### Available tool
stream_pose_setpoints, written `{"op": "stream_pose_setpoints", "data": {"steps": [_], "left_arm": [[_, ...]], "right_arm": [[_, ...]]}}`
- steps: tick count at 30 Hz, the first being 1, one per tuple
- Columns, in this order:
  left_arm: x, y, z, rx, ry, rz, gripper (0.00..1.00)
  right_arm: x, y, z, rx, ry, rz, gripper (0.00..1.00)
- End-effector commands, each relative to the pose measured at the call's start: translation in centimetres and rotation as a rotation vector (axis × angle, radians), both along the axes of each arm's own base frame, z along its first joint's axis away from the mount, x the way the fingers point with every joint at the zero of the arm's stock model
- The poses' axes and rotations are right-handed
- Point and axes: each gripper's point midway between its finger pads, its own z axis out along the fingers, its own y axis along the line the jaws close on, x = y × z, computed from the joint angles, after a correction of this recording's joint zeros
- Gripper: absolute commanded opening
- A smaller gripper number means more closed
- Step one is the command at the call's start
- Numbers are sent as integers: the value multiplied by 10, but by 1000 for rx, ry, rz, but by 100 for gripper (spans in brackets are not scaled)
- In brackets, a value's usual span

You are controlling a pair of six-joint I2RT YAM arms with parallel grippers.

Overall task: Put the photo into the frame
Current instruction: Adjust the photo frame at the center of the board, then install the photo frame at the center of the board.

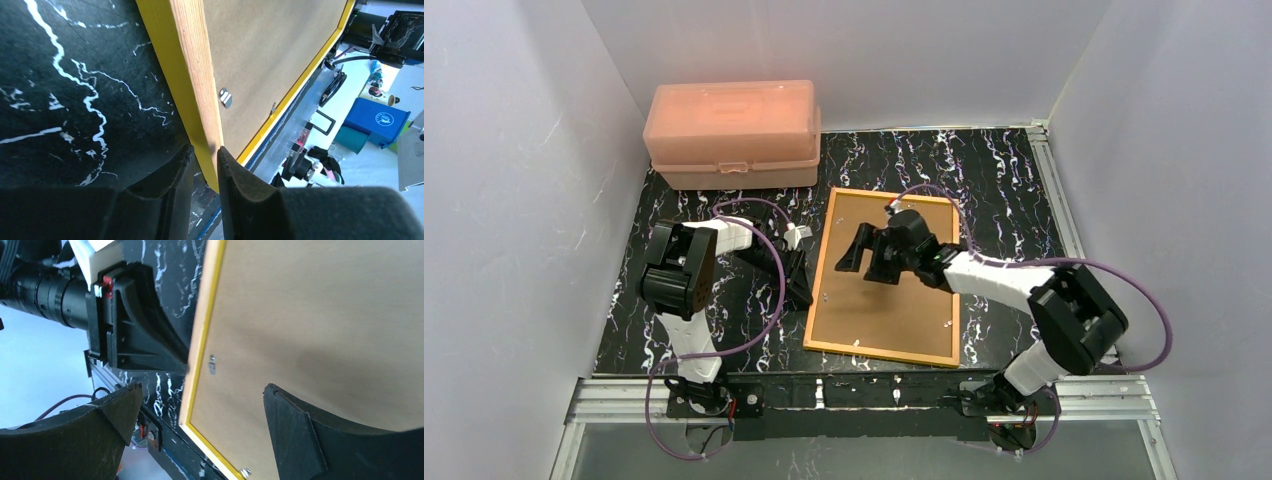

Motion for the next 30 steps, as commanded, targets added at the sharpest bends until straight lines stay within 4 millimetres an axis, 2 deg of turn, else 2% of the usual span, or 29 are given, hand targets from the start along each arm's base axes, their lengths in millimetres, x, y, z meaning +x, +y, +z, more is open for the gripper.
{"op": "stream_pose_setpoints", "data": {"steps": [1, 6, 13, 23, 30], "left_arm": [[4, -2, 0, 7, -7, 24, 21], [3, -1, -4, 20, 15, 33, 19], [2, -3, -6, 10, 38, 38, 17], [3, -3, -5, 6, 39, 29, 15], [4, -3, -3, 2, 26, 26, 15]], "right_arm": [[-3, 43, 9, 121, -24, 14, 99], [-8, 63, 1, 160, 12, 43, 99], [-23, 84, -21, 165, 77, 83, 99], [-42, 103, -36, 166, 133, 140, 98], [-52, 104, -38, 157, 145, 147, 98]]}}
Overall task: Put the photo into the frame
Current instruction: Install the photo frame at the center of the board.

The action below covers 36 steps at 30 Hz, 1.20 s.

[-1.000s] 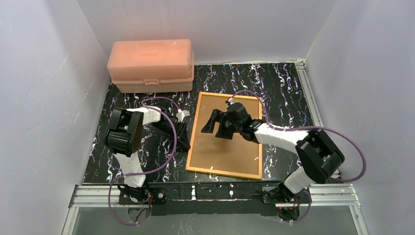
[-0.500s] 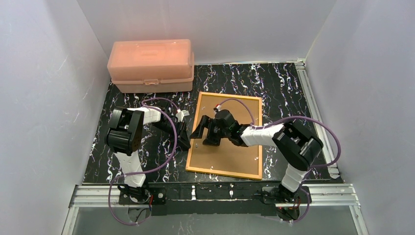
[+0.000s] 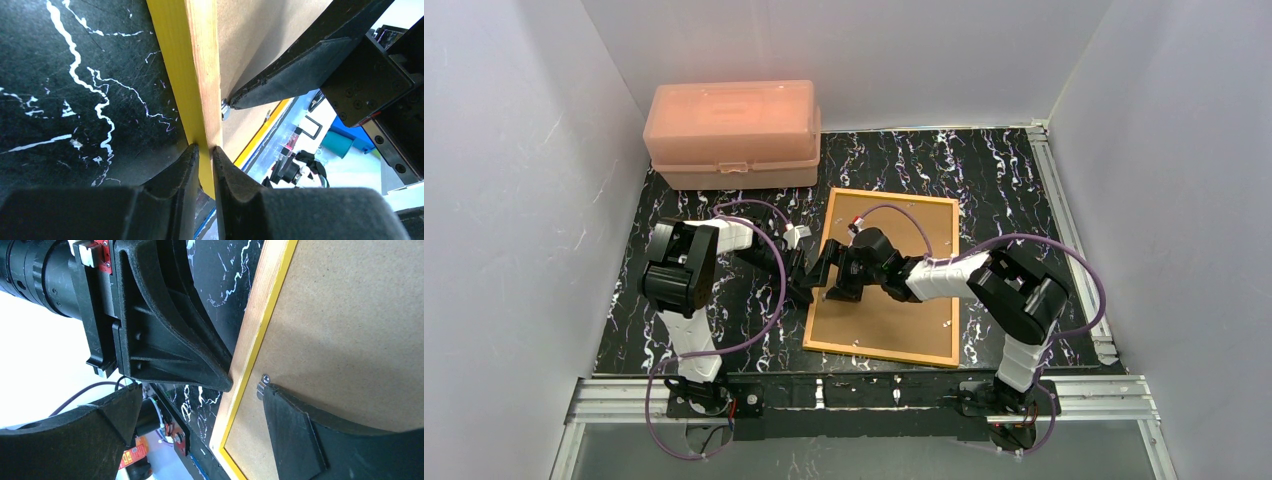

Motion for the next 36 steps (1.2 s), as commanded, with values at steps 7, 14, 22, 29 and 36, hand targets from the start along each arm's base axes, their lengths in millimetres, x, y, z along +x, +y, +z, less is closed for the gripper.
{"op": "stream_pose_setpoints", "data": {"steps": [7, 14, 22, 29, 36], "left_arm": [[-2, 0, 0, -1, -5, -16, 14], [-4, 1, 0, -1, -7, -21, 13], [-6, 2, 2, -5, -12, -24, 13], [-7, 1, 3, -12, -16, -26, 12], [-7, 1, 4, -19, -16, -26, 12]], "right_arm": [[-14, 9, -3, -15, 14, 15, 98], [-20, 0, -5, -34, 9, -26, 99], [-16, -5, -14, -90, -12, -67, 99], [-7, -1, -13, -115, -50, -80, 99], [-2, 5, -13, -125, -71, -68, 99]]}}
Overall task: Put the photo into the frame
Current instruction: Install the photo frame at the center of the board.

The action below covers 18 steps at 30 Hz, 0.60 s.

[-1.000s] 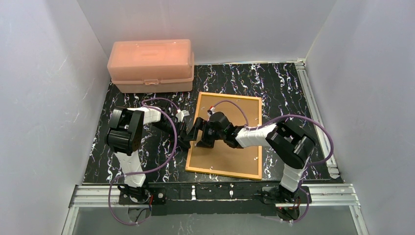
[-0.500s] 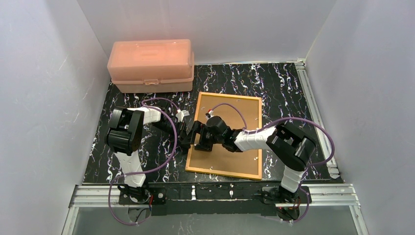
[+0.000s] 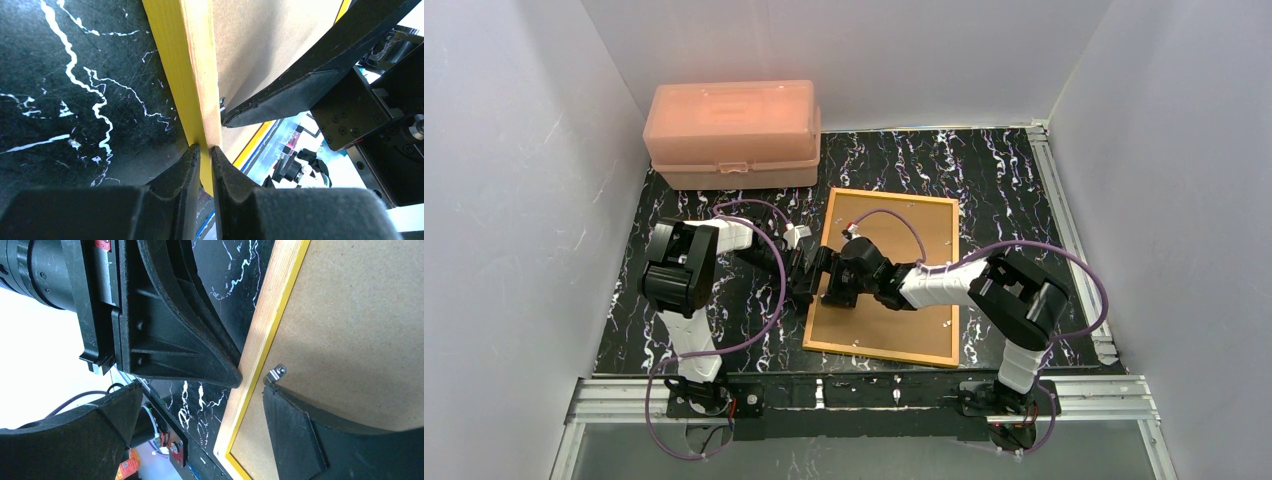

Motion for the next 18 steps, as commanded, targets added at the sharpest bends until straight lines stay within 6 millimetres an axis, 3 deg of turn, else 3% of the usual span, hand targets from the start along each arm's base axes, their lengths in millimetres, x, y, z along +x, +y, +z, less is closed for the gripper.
{"op": "stream_pose_setpoints", "data": {"steps": [1, 18], "left_arm": [[-7, 1, 3, -9, -7, -17, 12], [-9, 1, 3, -13, 0, -19, 10]], "right_arm": [[9, -3, -11, -68, -34, -15, 99], [17, 2, -12, -54, -108, -1, 99]]}}
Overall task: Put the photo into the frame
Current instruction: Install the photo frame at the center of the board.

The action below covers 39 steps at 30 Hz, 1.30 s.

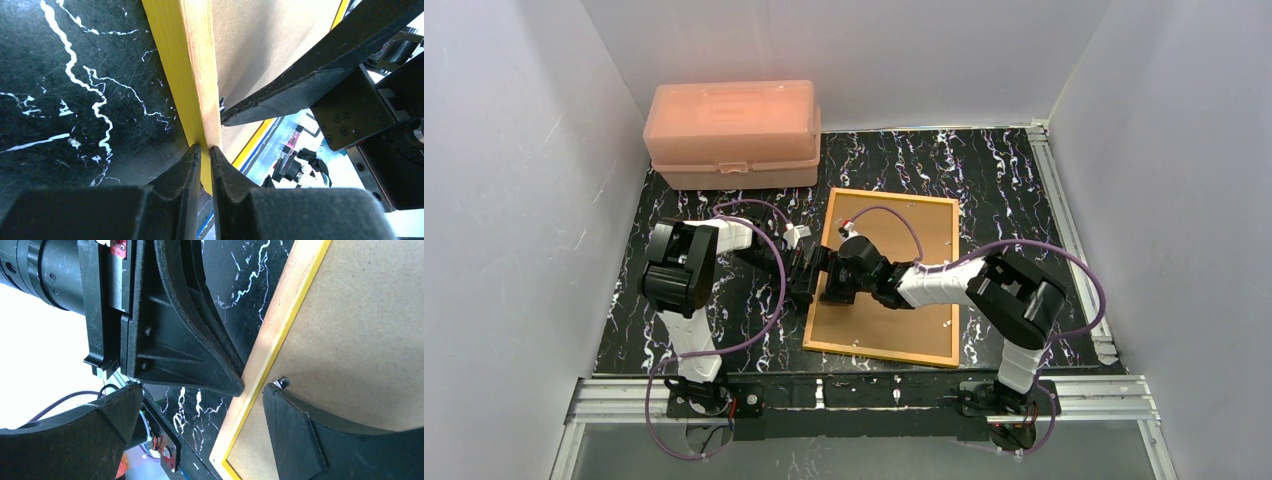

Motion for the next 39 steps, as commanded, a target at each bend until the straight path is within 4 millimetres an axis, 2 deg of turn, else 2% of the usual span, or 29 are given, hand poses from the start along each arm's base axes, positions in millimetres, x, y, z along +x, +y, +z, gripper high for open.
{"op": "stream_pose_setpoints", "data": {"steps": [1, 7, 9, 13, 19, 27, 34, 39], "left_arm": [[-9, 0, 2, -8, 1, -18, 10], [-9, 0, 2, -11, 5, -18, 10], [-8, 0, 2, -11, 3, -17, 10], [-9, 0, 3, -8, 0, -19, 10], [-8, 1, 5, -4, -3, -19, 10], [-6, -2, 6, -16, 2, -11, 9], [-7, -2, 4, -18, 14, -11, 9], [-8, -2, 5, -20, 9, -14, 9]], "right_arm": [[12, -1, -13, -35, -53, -24, 99], [13, -1, -11, -12, -87, -17, 99], [11, -1, -3, 13, -105, -7, 99], [6, -10, 29, 95, -184, 3, 99], [-13, -19, 40, 196, -181, 38, 99], [-10, -26, 12, 122, -143, -3, 99], [-13, -7, -3, 71, -152, 14, 99], [-7, -9, -13, 24, -166, -29, 99]]}}
